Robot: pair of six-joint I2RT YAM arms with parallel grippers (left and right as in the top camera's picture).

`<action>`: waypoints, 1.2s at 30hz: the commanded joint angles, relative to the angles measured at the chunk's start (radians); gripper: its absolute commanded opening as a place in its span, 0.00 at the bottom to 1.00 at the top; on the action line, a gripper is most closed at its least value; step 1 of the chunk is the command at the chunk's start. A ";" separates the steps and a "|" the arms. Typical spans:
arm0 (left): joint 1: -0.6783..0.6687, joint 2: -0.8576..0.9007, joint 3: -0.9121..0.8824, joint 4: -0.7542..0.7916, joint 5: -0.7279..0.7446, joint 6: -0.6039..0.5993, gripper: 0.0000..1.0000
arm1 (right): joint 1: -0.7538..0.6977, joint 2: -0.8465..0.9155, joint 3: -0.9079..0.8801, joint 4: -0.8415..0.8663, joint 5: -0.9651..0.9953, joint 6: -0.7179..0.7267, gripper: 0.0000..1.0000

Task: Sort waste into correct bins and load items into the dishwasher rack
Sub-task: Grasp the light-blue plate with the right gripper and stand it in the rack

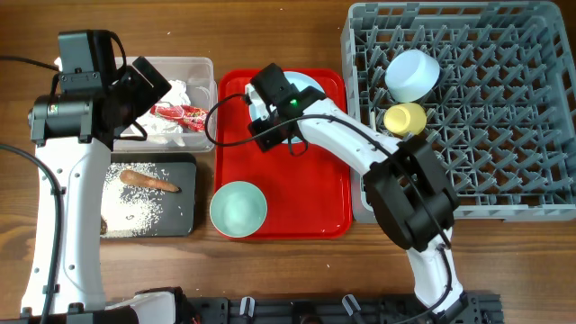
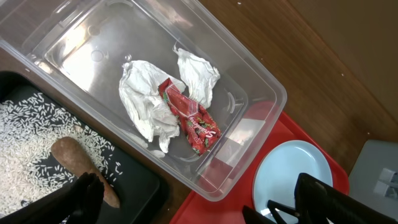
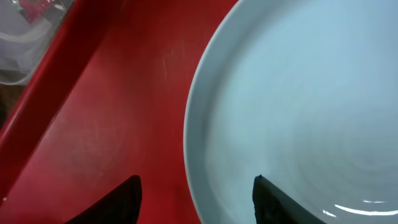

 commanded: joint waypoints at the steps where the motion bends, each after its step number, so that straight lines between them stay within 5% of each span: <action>1: 0.005 -0.003 0.001 0.003 -0.016 0.005 1.00 | 0.000 0.016 0.002 0.002 0.014 -0.023 0.53; 5: 0.005 -0.003 0.001 0.002 -0.016 0.005 1.00 | 0.000 0.044 0.001 -0.031 0.014 -0.024 0.34; 8: 0.005 -0.003 0.001 0.002 -0.016 0.005 1.00 | 0.000 0.045 0.002 -0.038 0.014 -0.023 0.04; 12: 0.005 -0.003 0.001 0.002 -0.016 0.005 1.00 | 0.000 -0.098 0.004 -0.063 -0.002 -0.021 0.04; 15: 0.005 -0.003 0.001 0.002 -0.016 0.005 1.00 | -0.041 -0.375 0.004 -0.063 -0.105 -0.005 0.04; 20: 0.005 -0.003 0.001 0.003 -0.016 0.005 1.00 | -0.402 -0.624 0.004 -0.068 -0.496 0.106 0.04; 24: 0.005 -0.003 0.001 0.002 -0.016 0.005 1.00 | -0.715 -0.521 0.000 -0.045 -0.900 0.179 0.04; 28: 0.005 -0.003 0.001 0.002 -0.016 0.005 1.00 | -0.811 -0.365 0.000 0.137 -1.164 0.359 0.04; 36: 0.005 -0.003 0.001 0.002 -0.016 0.005 1.00 | -0.827 -0.250 0.000 0.330 -1.020 0.774 0.04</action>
